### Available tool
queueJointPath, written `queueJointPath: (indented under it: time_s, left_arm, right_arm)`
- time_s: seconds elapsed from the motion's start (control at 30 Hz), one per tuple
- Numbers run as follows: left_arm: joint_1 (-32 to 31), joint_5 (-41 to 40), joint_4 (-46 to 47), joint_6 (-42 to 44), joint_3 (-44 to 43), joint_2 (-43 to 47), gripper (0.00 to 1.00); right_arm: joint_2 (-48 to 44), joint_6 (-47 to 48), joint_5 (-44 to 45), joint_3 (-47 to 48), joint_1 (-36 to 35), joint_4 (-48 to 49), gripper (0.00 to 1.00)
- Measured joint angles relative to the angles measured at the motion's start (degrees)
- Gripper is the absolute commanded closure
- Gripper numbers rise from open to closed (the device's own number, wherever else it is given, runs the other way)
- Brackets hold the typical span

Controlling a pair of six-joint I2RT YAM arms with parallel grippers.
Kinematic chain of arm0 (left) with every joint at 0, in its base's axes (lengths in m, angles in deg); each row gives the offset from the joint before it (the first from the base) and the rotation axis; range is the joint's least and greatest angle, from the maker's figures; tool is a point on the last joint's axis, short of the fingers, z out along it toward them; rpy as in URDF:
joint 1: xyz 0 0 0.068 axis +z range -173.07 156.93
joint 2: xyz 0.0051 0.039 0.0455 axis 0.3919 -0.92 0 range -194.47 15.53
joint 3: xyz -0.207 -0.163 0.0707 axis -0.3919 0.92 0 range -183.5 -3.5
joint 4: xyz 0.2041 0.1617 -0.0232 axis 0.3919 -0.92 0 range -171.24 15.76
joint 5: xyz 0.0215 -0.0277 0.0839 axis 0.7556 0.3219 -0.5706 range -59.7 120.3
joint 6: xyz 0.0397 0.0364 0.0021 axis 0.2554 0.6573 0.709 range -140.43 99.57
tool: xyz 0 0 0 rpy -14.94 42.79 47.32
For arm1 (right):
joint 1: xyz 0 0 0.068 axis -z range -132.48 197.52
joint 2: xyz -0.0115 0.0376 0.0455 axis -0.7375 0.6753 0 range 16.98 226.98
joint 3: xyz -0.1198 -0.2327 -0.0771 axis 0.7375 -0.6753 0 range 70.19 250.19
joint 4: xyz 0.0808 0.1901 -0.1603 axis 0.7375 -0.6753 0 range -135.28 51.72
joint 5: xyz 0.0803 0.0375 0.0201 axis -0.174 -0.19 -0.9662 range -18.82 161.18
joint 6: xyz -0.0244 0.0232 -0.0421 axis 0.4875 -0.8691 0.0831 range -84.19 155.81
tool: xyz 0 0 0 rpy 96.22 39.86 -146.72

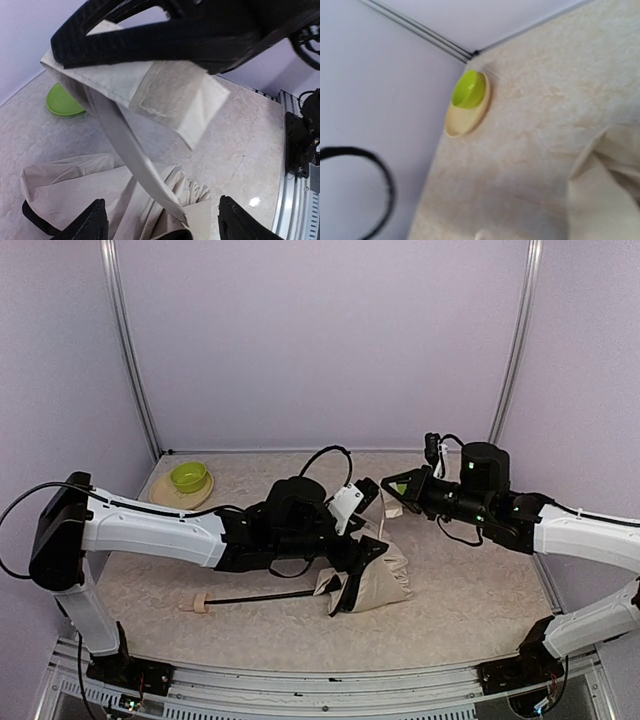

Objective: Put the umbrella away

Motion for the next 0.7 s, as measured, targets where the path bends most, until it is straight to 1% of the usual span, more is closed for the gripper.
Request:
queueJointPath:
  time_s: [0.1, 0.17, 0.23, 0.27, 0.3, 0.33, 0.4, 0.43, 0.47, 0.5, 0.57, 0.6, 0.63, 0.7]
  left_arm:
    - [0.2, -3.1, 0.1, 0.0, -1.5, -2.8, 0.37]
    - [0.2, -4.5, 0.4, 0.1, -2.5, -4.6, 0.48]
    - [0.2, -5.3, 1.0, 0.3, -2.8, -5.7, 0.66]
    - [0.3, -5.3, 1.3, 0.6, -2.8, -6.0, 0.85]
    - [0.5, -5.2, 1.5, 0.4, -2.8, -6.2, 0.95]
    - [0.7, -4.9, 1.8, 0.3, -2.8, -6.2, 1.00]
    - [1.3, -3.1, 3.9, 0.4, -2.3, -6.2, 1.00]
    - [1.7, -2.0, 5.6, 0.2, -1.3, -5.9, 1.00]
    - [2.2, -0.7, 7.2, 0.0, 0.1, -5.5, 1.00]
    - [2.8, 0.8, 8.9, -0.2, 1.9, -4.8, 1.00]
    - [3.7, 3.4, 11.7, -0.5, 5.5, -3.3, 1.00]
    - [4.2, 4.9, 13.2, -0.6, 7.6, -2.3, 1.00]
    - [4.6, 5.9, 14.1, -0.7, 8.7, -1.8, 1.00]
    - [5.0, 8.2, 16.1, -0.7, 10.0, -1.2, 1.00]
  right_arm:
    - [0.0, -2.2, 2.0, -0.1, -1.3, 1.6, 1.00]
    - [0.0, -3.0, 2.6, -0.1, -1.8, 2.3, 1.00]
    - [0.0, -3.6, 3.0, -0.2, -2.1, 2.9, 1.00]
    - [0.0, -3.8, 3.0, -0.3, -2.1, 3.2, 1.00]
    - [0.0, -4.0, 3.0, -0.4, -2.1, 3.5, 1.00]
    - [0.0, -4.0, 2.9, -0.5, -2.1, 3.7, 0.92]
    - [0.0, -3.0, 2.7, -0.5, -2.1, 3.8, 0.64]
    - [-0.1, -2.4, 2.3, -0.5, -2.0, 3.8, 0.55]
    - [-0.1, -1.2, 1.4, -0.5, -1.6, 3.7, 0.48]
    - [-0.2, 0.3, -0.5, -0.5, -0.8, 3.2, 0.39]
    - [-0.7, 4.2, -4.9, -0.3, 2.6, 1.1, 0.29]
    - [-1.0, 6.6, -6.8, 0.1, 5.0, -0.6, 0.26]
    - [-1.2, 8.4, -8.0, 0.3, 6.9, -2.0, 0.24]
    - [-2.2, 14.1, -10.3, 0.5, 11.3, -5.6, 0.23]
